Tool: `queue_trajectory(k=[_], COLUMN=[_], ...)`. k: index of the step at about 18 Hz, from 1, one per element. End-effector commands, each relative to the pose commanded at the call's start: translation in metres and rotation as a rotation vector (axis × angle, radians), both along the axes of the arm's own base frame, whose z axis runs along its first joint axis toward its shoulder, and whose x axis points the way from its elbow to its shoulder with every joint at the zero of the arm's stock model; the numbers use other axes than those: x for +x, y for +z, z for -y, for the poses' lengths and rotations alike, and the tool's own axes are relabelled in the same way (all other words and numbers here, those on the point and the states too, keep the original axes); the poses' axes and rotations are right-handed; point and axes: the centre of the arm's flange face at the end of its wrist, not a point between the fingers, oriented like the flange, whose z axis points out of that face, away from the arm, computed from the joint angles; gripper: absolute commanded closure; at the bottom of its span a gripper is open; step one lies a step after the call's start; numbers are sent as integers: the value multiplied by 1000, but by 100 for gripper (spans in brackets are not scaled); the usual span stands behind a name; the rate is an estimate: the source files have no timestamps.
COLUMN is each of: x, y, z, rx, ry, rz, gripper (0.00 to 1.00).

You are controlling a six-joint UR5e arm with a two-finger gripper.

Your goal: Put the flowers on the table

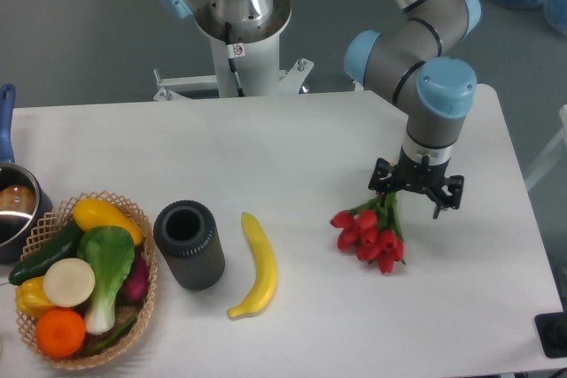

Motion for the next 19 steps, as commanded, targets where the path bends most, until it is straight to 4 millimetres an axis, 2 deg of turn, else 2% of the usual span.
queue_trajectory(k=[2,4,7,12,14,19], x=[-4,-12,-15,-25,-25,-25], y=[1,-3,-10,-19,-22,-21], z=[8,25,29,44,45,43], rx=[-5,-26,-52,-73,-79,-72], ry=[-44,-128,-254,-334,-387,-396], rz=[-7,-12,-22,15,13,8], gripper=[0,0,0,0,0,0])
